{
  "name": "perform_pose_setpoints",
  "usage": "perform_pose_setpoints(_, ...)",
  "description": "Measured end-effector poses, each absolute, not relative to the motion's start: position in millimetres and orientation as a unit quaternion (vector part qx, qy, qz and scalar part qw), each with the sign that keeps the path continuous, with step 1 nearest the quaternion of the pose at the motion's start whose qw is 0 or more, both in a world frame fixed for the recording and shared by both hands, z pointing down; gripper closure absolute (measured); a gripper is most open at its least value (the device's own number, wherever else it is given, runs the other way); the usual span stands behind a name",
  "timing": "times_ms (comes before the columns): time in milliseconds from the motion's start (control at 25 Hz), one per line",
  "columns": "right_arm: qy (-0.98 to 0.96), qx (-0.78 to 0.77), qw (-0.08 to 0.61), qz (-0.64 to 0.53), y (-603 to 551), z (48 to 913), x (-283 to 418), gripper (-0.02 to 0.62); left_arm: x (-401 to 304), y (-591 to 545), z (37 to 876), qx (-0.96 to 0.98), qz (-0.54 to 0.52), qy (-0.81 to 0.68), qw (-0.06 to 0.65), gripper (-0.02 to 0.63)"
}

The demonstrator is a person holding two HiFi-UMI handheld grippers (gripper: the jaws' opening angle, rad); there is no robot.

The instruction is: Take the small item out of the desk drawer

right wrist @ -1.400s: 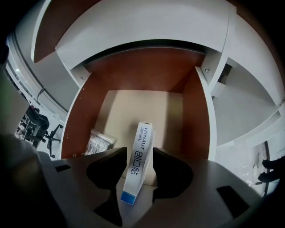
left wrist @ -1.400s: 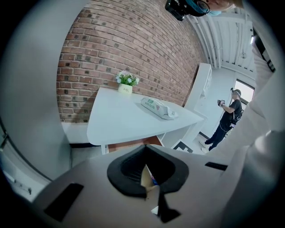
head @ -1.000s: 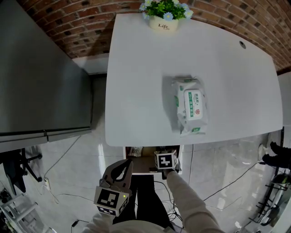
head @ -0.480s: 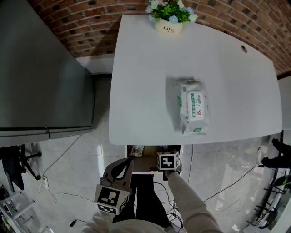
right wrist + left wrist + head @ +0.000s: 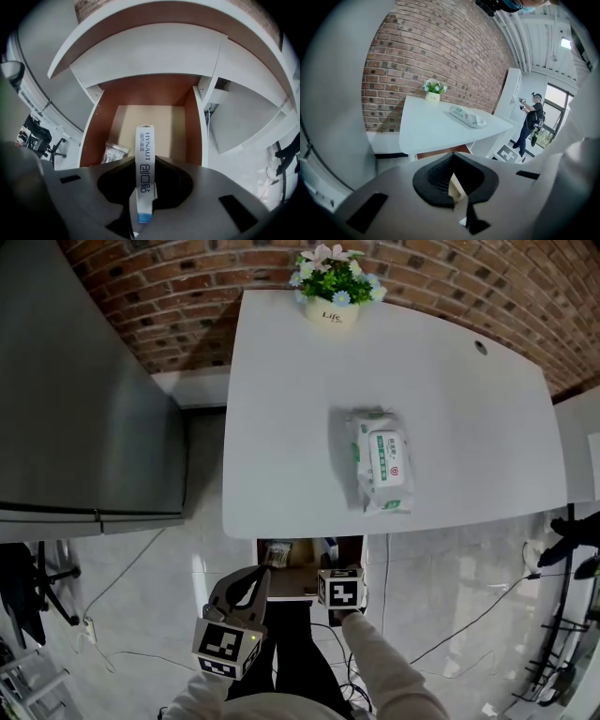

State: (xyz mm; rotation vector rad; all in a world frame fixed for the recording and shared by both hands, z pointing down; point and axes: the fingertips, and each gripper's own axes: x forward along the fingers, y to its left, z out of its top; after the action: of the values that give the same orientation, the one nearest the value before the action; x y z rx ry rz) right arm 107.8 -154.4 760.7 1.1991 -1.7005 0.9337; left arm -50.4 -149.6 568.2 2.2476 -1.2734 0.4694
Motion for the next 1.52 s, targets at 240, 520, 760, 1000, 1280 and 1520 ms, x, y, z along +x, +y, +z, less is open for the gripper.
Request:
perform_pose_setpoints(240,-0.689,0.492,0.376,0.377,-150,727,101,0.505,-49,-144,559,0.836,0.169,-0.461,0.247,0.589)
perform_pose_setpoints(520,-0.699,0.509,0.343,0.365,-149,691,102,0.505,-48,-145,550,0.844,0.164,-0.454,0.234,0.589)
perform_pose_setpoints(760,-0.712,0.524,0.299,0.36,-142,652,98,0.505,-47,-144,538,0.849,0.158,-0.453,0.223,0.589)
perform_pose_setpoints(1000,-0.726,0.535,0.266,0.341,-137,614,92,0.505,-49,-139,530,0.851,0.153,-0.453,0.216,0.589)
perform_pose_setpoints(1280,-0.745,0.536,0.227,0.325,-126,574,85,0.505,-46,-129,520,0.856,0.144,-0.451,0.21,0.589)
perform_pose_setpoints(1520,-0.753,0.545,0.191,0.315,-116,542,83,0.505,-50,-123,508,0.858,0.136,-0.453,0.2,0.589)
